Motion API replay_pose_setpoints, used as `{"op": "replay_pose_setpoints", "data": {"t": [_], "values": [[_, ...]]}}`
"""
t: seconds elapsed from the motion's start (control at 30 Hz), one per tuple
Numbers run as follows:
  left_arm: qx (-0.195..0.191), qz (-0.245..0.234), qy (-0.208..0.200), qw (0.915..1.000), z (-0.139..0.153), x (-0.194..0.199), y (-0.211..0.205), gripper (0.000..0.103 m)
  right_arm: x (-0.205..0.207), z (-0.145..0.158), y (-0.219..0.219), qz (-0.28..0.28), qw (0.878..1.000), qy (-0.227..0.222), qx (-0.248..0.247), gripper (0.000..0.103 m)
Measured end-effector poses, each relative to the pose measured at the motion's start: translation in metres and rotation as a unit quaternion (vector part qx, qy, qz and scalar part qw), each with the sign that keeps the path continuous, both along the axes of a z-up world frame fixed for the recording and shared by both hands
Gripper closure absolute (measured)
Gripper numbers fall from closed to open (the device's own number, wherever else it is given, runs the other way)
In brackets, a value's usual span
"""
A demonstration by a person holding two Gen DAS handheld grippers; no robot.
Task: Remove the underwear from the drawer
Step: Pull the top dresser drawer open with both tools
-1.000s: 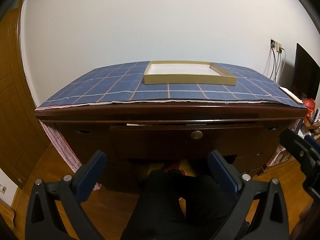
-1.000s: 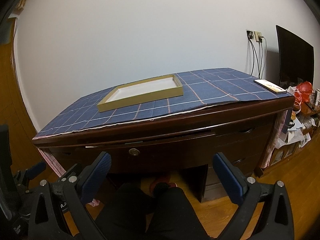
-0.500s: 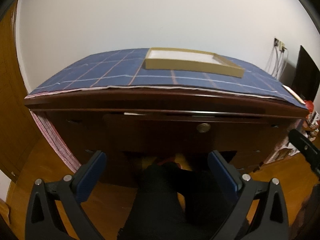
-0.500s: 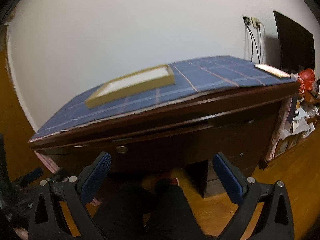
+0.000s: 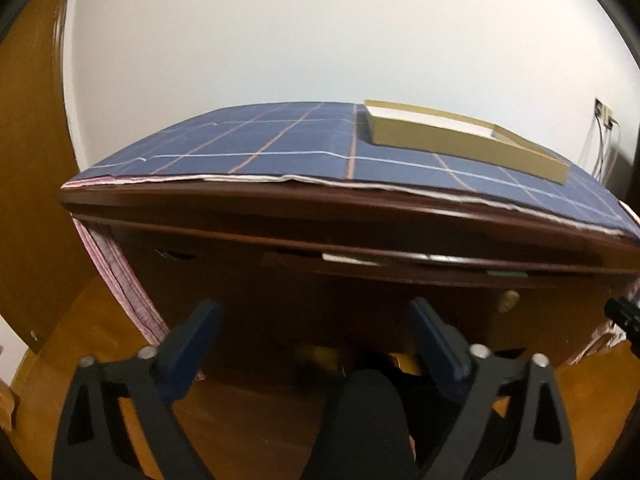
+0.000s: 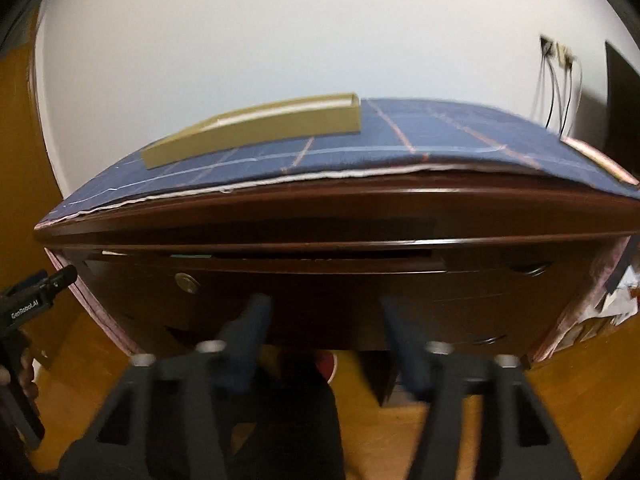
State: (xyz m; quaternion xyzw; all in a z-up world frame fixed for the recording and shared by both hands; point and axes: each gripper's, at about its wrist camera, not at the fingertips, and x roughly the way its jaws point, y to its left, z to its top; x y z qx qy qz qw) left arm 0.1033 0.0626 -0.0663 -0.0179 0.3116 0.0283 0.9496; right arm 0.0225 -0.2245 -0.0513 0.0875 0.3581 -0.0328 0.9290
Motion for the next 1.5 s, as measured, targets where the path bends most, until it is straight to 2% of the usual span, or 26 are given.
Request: {"op": "replay_pose_setpoints", "data": {"t": [0.1,0.2,0.27,0.33,0.4,0.5,0.63,0.8,0.87,1.0,1.17,1.5], "values": [[-0.007,0.01,0.006,0.9999,-0.004,0.012,0.004,0.012,0.012,-0.008,-0.014,-0.02,1.0,0.011,0.019,0.056],[-0.002,0.026,0.01,0.9996,-0.01,0.021,0.012,0.012,0.01,-0.01,-0.037,-0.042,0.998,-0.002,0.039,0.056],[-0.013,0.031,0.014,0.9993,-0.016,0.025,0.022,0.011,0.008,-0.014,-0.052,-0.052,0.997,-0.004,0.054,0.055],[-0.019,0.033,0.02,0.9991,-0.021,0.029,0.03,0.011,0.01,-0.02,-0.062,-0.049,0.997,0.009,0.061,0.05],[-0.021,0.034,0.023,0.9989,-0.026,0.032,0.036,0.011,0.011,-0.024,-0.067,-0.044,0.997,0.012,0.069,0.05],[-0.021,0.047,0.024,0.9984,-0.03,0.034,0.047,0.011,0.014,-0.026,-0.076,-0.043,0.996,0.002,0.081,0.05],[-0.02,0.052,0.019,0.9983,-0.032,0.037,0.058,0.009,0.016,-0.024,-0.088,-0.047,0.995,-0.009,0.089,0.04],[-0.018,0.058,0.021,0.9979,-0.037,0.039,0.057,0.008,0.029,-0.027,-0.086,-0.015,0.996,-0.008,0.088,0.038],[-0.022,0.052,0.026,0.9981,-0.039,0.039,0.05,0.008,0.035,-0.026,-0.082,-0.013,0.997,-0.006,0.076,0.038],[-0.028,0.026,0.018,0.9991,-0.032,0.036,0.034,0.008,0.037,-0.027,-0.084,-0.009,0.996,-0.007,0.086,0.038],[0.0,-0.015,0.012,0.9998,-0.026,0.037,0.008,0.008,0.037,-0.026,-0.082,-0.009,0.997,0.004,0.082,0.038],[-0.006,-0.03,0.002,0.9995,-0.014,0.028,0.006,0.007,0.022,-0.02,-0.074,-0.016,0.996,0.035,0.075,0.039]]}}
